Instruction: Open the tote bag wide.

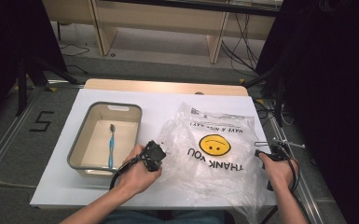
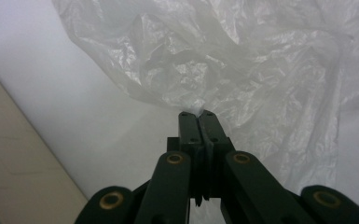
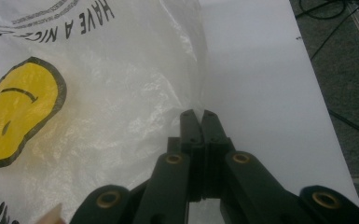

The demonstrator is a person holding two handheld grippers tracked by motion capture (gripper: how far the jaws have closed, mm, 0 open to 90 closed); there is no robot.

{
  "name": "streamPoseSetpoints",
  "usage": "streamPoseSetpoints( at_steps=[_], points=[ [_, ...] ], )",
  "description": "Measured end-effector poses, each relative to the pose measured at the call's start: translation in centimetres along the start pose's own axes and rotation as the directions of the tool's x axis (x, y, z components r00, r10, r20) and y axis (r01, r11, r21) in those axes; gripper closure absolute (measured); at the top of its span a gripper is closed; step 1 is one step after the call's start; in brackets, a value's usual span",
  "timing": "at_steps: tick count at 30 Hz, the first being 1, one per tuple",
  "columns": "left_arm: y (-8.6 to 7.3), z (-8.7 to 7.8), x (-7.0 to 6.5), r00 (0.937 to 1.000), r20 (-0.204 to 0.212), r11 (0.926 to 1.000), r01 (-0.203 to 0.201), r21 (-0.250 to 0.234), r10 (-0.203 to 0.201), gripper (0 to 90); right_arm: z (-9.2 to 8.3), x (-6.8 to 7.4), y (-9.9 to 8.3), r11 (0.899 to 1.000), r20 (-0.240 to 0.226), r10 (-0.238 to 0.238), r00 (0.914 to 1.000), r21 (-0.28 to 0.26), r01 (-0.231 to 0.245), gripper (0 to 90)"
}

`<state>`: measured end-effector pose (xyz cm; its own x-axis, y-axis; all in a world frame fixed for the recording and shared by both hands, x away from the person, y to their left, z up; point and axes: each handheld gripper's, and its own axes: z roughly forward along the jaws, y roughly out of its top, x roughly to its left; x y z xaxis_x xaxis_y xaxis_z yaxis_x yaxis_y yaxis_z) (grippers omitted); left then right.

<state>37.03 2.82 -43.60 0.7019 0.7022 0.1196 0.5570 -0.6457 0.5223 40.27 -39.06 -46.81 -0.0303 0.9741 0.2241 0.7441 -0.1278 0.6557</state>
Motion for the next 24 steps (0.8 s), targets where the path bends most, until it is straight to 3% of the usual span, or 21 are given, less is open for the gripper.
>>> streamPoseSetpoints(
  at_steps=[5, 13, 16, 18, 20, 23, 24],
  points=[
    [1.6, -0.2, 1.2, 0.9984, -0.018, 0.9978, 0.052, -0.04, -0.053, 89.4, 0.0, -0.1, 0.1, 1.0, -0.001, -0.003, 1.0, -0.007, 0.003, 90.0],
    [2.6, -0.6, 3.4, 0.9935, -0.067, 0.9941, 0.088, -0.064, -0.092, 89.3, 0.1, 0.2, -0.1, 1.0, -0.035, -0.008, 0.9994, 0.024, 0.009, 89.8],
    [3.1, -0.9, 5.2, 0.988, -0.087, 0.9892, 0.121, -0.083, -0.128, 89.3, 0.1, 0.7, -0.3, 0.999, -0.056, -0.028, 0.998, 0.039, 0.03, 89.5],
    [3.3, -1.1, 5.7, 0.9862, -0.092, 0.9876, 0.13, -0.088, -0.138, 89.3, 0.1, 1.0, -0.4, 0.998, -0.068, -0.041, 0.9968, 0.052, 0.044, 88.9],
    [4.0, -1.4, 7.1, 0.9788, -0.105, 0.9801, 0.163, -0.113, -0.175, 89.2, 0.1, 1.4, -0.5, 0.995, -0.086, -0.058, 0.9946, 0.072, 0.064, 86.9],
    [4.2, -1.4, 7.6, 0.9749, -0.108, 0.9756, 0.181, -0.124, -0.195, 88.8, 0.1, 1.8, -0.6, 0.992, -0.119, -0.084, 0.9894, 0.079, 0.094, 82.5],
    [4.2, -1.3, 7.8, 0.9725, -0.114, 0.9738, 0.188, -0.128, -0.203, 87.4, -0.1, 2.2, -0.7, 0.991, -0.127, -0.107, 0.9861, 0.064, 0.116, 74.8]
  ],
)
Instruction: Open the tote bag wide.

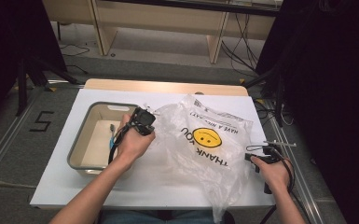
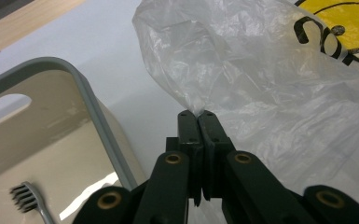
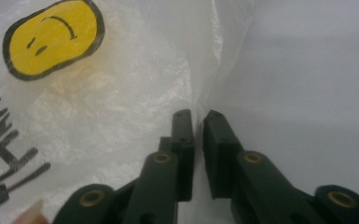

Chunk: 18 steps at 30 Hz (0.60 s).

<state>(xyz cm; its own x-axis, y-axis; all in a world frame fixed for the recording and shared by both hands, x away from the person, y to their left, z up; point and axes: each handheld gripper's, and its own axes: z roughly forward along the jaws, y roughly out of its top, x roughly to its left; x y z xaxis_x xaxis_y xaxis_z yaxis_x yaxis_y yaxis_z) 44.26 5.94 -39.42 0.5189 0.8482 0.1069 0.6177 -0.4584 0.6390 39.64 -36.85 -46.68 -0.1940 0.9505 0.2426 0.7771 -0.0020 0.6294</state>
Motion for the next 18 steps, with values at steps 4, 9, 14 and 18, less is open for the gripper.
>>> streamPoseSetpoints(
  at_steps=[4, 9, 14, 18],
  points=[
    [-0.1, 0.2, 0.1, 0.9996, -0.026, 0.9996, 0.007, -0.029, -0.008, 74.3, -0.7, 0.4, 0.0, 0.999, 0.027, -0.041, 0.9988, -0.033, 0.042, 58.7],
    [-0.2, -0.5, 0.2, 0.9974, -0.072, 0.9964, -0.002, -0.085, -0.004, 59.4, -1.1, 0.7, 0.0, 0.996, 0.061, -0.073, 0.9954, -0.042, 0.076, 46.3],
    [-0.8, -1.5, 0.1, 0.996, -0.086, 0.991, -0.038, -0.129, 0.027, 48.0, -2.3, 1.4, 0.7, 0.973, 0.142, -0.166, 0.9758, -0.138, 0.185, 38.1],
    [-1.6, -2.4, -0.8, 0.9956, -0.059, 0.9853, -0.08, -0.15, 0.072, 47.9, -2.3, 2.7, 1.1, 0.947, 0.132, -0.25, 0.9592, -0.173, 0.271, 36.9]
  ],
)
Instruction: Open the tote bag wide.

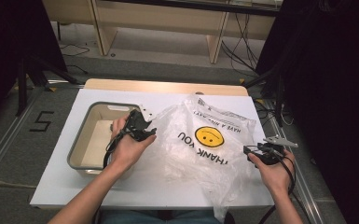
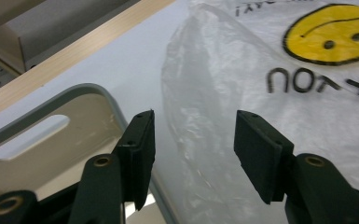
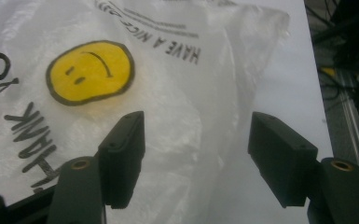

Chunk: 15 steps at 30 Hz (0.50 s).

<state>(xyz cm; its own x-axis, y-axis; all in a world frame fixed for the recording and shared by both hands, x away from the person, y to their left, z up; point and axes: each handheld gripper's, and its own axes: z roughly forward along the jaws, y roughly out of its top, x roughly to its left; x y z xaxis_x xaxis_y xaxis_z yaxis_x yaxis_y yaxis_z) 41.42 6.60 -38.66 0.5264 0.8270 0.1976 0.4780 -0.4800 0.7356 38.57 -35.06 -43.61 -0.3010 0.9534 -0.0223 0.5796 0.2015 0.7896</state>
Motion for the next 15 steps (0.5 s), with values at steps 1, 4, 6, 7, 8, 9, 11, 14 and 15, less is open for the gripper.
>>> streamPoseSetpoints(
  at_steps=[1, 4, 6, 7, 8, 9, 11, 14, 15],
  points=[
    [-0.1, -0.2, -0.3, 0.9999, 0.009, 0.9999, -0.011, -0.001, 0.011, 48.4, 0.0, 0.3, 0.1, 1.0, -0.008, -0.018, 0.9998, -0.005, 0.018, 36.8],
    [-0.3, -1.1, -1.6, 0.9969, 0.058, 0.9986, -0.054, -0.002, 0.054, 49.3, 0.1, 1.6, 0.6, 0.995, -0.054, -0.098, 0.9937, -0.03, 0.096, 37.1],
    [-0.5, -1.5, -2.3, 0.9929, 0.081, 0.9961, -0.088, 0.006, 0.087, 49.6, 0.2, 2.1, 0.8, 0.993, -0.086, -0.118, 0.9892, -0.033, 0.116, 37.2],
    [-0.7, -1.7, -3.0, 0.9893, 0.098, 0.9939, -0.11, 0.009, 0.108, 50.0, 0.3, 3.1, 1.0, 0.988, -0.14, -0.155, 0.9779, -0.035, 0.152, 38.0],
    [-0.9, -1.8, -3.4, 0.9862, 0.114, 0.9925, -0.122, 0.012, 0.12, 50.3, 0.4, 3.5, 1.0, 0.985, -0.168, -0.174, 0.9703, -0.035, 0.171, 38.3],
    [-1.1, -1.8, -4.0, 0.9824, 0.134, 0.9909, -0.134, 0.019, 0.13, 50.6, 0.5, 4.0, 1.1, 0.98, -0.2, -0.197, 0.9598, -0.034, 0.194, 38.3],
    [-1.7, -1.4, -5.2, 0.9713, 0.184, 0.9858, -0.161, 0.047, 0.15, 50.8, 0.8, 5.1, 1.0, 0.972, -0.273, -0.23, 0.9342, -0.024, 0.232, 38.9],
    [-2.7, -0.2, -6.5, 0.9569, 0.246, 0.978, -0.183, 0.1, 0.154, 49.2, 1.3, 6.3, 0.8, 0.954, -0.323, -0.286, 0.9022, -0.009, 0.3, 40.8],
    [-2.9, 0.1, -6.8, 0.9525, 0.264, 0.9757, -0.187, 0.114, 0.152, 48.2, 1.4, 6.5, 0.7, 0.95, -0.33, -0.294, 0.897, 0.003, 0.312, 40.9]
  ],
)
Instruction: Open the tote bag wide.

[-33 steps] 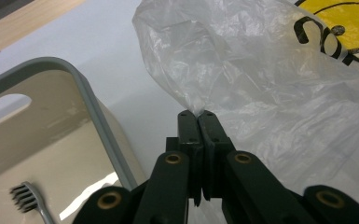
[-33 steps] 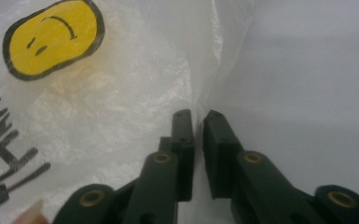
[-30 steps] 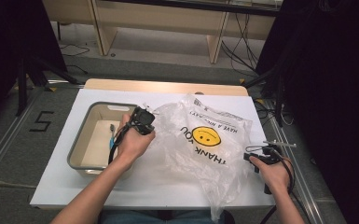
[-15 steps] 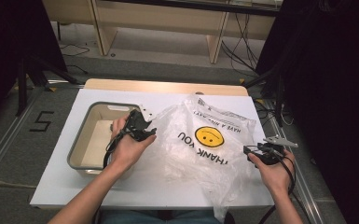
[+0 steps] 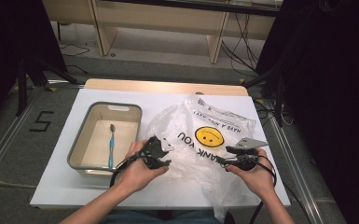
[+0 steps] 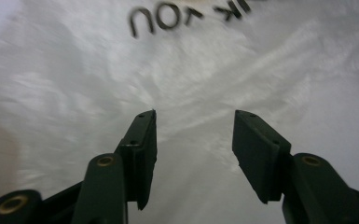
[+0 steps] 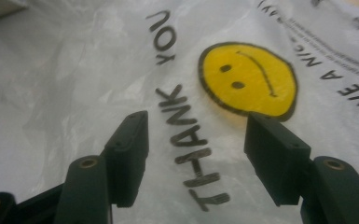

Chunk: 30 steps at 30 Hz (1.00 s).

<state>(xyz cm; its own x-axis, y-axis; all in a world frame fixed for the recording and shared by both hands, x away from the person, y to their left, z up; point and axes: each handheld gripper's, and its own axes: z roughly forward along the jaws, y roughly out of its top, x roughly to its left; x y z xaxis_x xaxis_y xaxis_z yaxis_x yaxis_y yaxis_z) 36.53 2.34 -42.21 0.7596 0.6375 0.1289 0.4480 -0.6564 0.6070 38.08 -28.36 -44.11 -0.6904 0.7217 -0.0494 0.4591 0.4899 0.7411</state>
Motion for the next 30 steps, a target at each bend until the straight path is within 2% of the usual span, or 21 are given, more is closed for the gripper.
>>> streamPoseSetpoints(
  at_steps=[3, 5, 6, 7, 8, 9, 10, 12, 13, 15, 16, 17, 18, 19, 21, 22, 23, 25, 26, 27, 30],
  points=[
    [-0.4, 1.5, -1.0, 0.997, 0.077, 0.9985, -0.004, 0.055, 0.0, 44.3, 0.6, 0.6, 0.0, 0.999, -0.048, -0.025, 0.9986, 0.03, 0.026, 40.7],
    [-0.5, 2.4, -1.7, 0.9941, 0.108, 0.9972, -0.018, 0.073, 0.01, 42.9, 0.8, 0.9, 0.0, 0.999, -0.089, -0.031, 0.9955, 0.039, 0.035, 40.4],
    [-0.5, 3.0, -2.1, 0.9943, 0.104, 0.9956, -0.034, 0.087, 0.025, 42.9, 0.8, 0.9, 0.0, 0.999, -0.089, -0.031, 0.9955, 0.039, 0.035, 40.4],
    [-0.5, 3.4, -2.3, 0.9942, 0.102, 0.9944, -0.044, 0.096, 0.035, 43.1, 1.0, 1.5, 0.2, 0.998, -0.14, -0.044, 0.9892, 0.04, 0.05, 40.2],
    [-0.6, 3.6, -2.5, 0.994, 0.102, 0.9938, -0.05, 0.099, 0.039, 43.1, 1.0, 1.5, 0.2, 0.998, -0.14, -0.044, 0.9892, 0.04, 0.05, 40.2],
    [-0.6, 4.0, -2.6, 0.9935, 0.101, 0.9919, -0.063, 0.11, 0.051, 44.4, 1.1, 1.8, 0.2, 0.997, -0.161, -0.056, 0.9854, 0.044, 0.064, 40.2],
    [-0.6, 4.3, -2.8, 0.9934, 0.1, 0.9914, -0.067, 0.112, 0.056, 51.3, 1.5, 2.6, 0.4, 0.994, -0.203, -0.084, 0.9757, 0.057, 0.097, 40.6],
    [-0.6, 4.6, -2.9, 0.9923, 0.102, 0.9888, -0.083, 0.124, 0.07, 57.2, 1.8, 3.0, 0.4, 0.989, -0.228, -0.101, 0.9685, 0.085, 0.123, 43.9],
    [-0.7, 4.8, -2.9, 0.9923, 0.102, 0.9882, -0.083, 0.129, 0.07, 59.3, 2.0, 3.2, 0.3, 0.985, -0.236, -0.106, 0.9659, 0.108, 0.135, 47.7],
    [-0.7, 4.9, -2.9, 0.9916, 0.12, 0.9891, -0.065, 0.132, 0.05, 64.0, 2.3, 3.3, 0.2, 0.973, -0.248, -0.111, 0.9623, 0.169, 0.156, 63.9],
    [-0.8, 4.9, -2.7, 0.9902, 0.136, 0.9896, -0.048, 0.136, 0.029, 65.8, 2.4, 3.4, 0.2, 0.971, -0.251, -0.082, 0.9645, 0.199, 0.134, 70.9],
    [-0.8, 4.9, -2.7, 0.9902, 0.136, 0.9896, -0.048, 0.136, 0.029, 68.9, 2.4, 3.4, 0.2, 0.971, -0.251, -0.082, 0.9645, 0.199, 0.134, 70.9],
    [-0.8, 5.0, -2.7, 0.9889, 0.148, 0.9896, -0.033, 0.14, 0.012, 71.6, 2.5, 3.5, 0.1, 0.964, -0.244, -0.054, 0.9682, 0.24, 0.114, 79.6],
    [-0.7, 5.0, -2.7, 0.9882, 0.152, 0.9894, -0.01, 0.145, -0.012, 73.6, 2.5, 3.5, 0.2, 0.962, -0.246, -0.047, 0.968, 0.251, 0.111, 83.3],
    [-0.6, 5.0, -2.7, 0.9874, 0.157, 0.9885, -0.005, 0.151, -0.019, 76.6, 2.5, 3.7, 0.2, 0.96, -0.248, -0.032, 0.9683, 0.262, 0.098, 86.3],
    [-0.6, 5.0, -2.7, 0.9885, 0.15, 0.989, -0.003, 0.148, -0.019, 87.8, 2.7, 3.8, 0.2, 0.962, -0.251, -0.028, 0.9677, 0.258, 0.094, 90.0],
    [-0.6, 5.0, -2.7, 0.991, 0.134, 0.9886, -0.014, 0.15, -0.006, 89.2, 2.8, 4.0, 0.2, 0.961, -0.251, -0.011, 0.9679, 0.264, 0.079, 90.0],
    [-0.6, 5.0, -2.5, 0.9929, 0.118, 0.9888, -0.004, 0.149, -0.014, 89.3, 2.9, 4.1, 0.3, 0.962, -0.253, -0.008, 0.9673, 0.263, 0.077, 90.0],
    [-0.6, 5.0, -2.4, 0.9968, 0.08, 0.9884, -0.017, 0.151, 0.005, 89.4, 2.9, 4.3, 0.3, 0.961, -0.258, 0.004, 0.9661, 0.269, 0.067, 90.0],
    [-0.7, 5.0, -2.3, 0.9989, 0.041, 0.9883, -0.029, 0.15, 0.023, 89.4, 3.0, 4.4, 0.3, 0.962, -0.263, -0.005, 0.9647, 0.264, 0.077, 90.0],
    [-0.8, 4.9, -1.3, 0.9999, 0.011, 0.9882, -0.006, 0.153, 0.004, 89.4, 3.1, 4.7, 0.4, 0.966, -0.279, 0.016, 0.9602, 0.253, 0.057, 89.2]
  ],
)
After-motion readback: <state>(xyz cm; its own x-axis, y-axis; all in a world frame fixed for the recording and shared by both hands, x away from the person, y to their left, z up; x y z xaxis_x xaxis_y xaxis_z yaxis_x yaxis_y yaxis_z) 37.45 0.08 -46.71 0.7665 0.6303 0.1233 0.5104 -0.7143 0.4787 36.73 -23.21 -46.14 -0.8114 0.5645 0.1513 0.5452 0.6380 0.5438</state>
